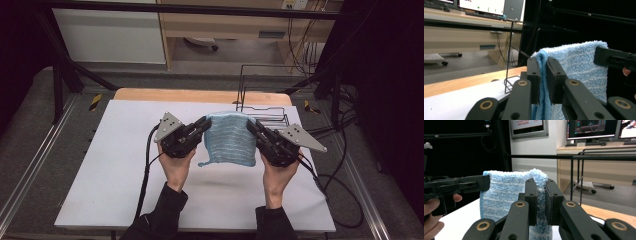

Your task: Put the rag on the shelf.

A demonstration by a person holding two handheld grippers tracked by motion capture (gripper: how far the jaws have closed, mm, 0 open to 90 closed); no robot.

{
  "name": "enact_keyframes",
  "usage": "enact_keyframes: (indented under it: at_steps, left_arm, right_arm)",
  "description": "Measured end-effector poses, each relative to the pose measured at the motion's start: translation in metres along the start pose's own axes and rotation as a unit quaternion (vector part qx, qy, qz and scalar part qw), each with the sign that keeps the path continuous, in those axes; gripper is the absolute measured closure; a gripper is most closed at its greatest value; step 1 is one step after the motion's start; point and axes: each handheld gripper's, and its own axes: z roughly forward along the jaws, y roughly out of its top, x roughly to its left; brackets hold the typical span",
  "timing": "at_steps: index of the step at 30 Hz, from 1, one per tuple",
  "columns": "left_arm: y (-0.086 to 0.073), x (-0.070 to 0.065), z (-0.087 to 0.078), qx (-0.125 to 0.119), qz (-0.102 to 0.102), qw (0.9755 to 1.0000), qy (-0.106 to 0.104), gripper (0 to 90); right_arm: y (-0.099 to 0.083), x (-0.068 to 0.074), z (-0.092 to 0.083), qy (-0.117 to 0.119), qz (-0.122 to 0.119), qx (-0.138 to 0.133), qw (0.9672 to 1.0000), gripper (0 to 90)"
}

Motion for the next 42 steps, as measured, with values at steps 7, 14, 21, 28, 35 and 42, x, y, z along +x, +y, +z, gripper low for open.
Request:
enact_keyframes:
  at_steps: [7, 14, 21, 28, 35, 42]
  left_arm:
    - [0.01, -0.007, 0.011, -0.011, 0.0, 0.9999, -0.01, 81.1]
    - [0.022, -0.015, 0.023, -0.025, 0.005, 0.9995, -0.017, 81.1]
    - [0.034, -0.026, 0.036, -0.037, 0.012, 0.9989, -0.025, 81.1]
    - [0.046, -0.03, 0.046, -0.048, 0.014, 0.9983, -0.029, 81.0]
    - [0.061, -0.03, 0.053, -0.061, 0.005, 0.9974, -0.039, 81.1]
    - [0.078, -0.033, 0.057, -0.069, 0.013, 0.9967, -0.041, 81.1]
  right_arm:
    - [0.011, -0.004, -0.006, -0.011, -0.005, -0.013, 0.9998, 82.6]
    - [0.024, -0.011, -0.011, -0.024, -0.01, -0.025, 0.9993, 82.6]
    - [0.037, -0.017, -0.016, -0.037, -0.017, -0.039, 0.9984, 82.7]
    - [0.049, -0.024, -0.019, -0.047, -0.021, -0.052, 0.9973, 82.7]
    - [0.067, -0.032, -0.022, -0.058, -0.028, -0.061, 0.996, 82.7]
    - [0.082, -0.04, -0.025, -0.069, -0.034, -0.07, 0.9946, 82.6]
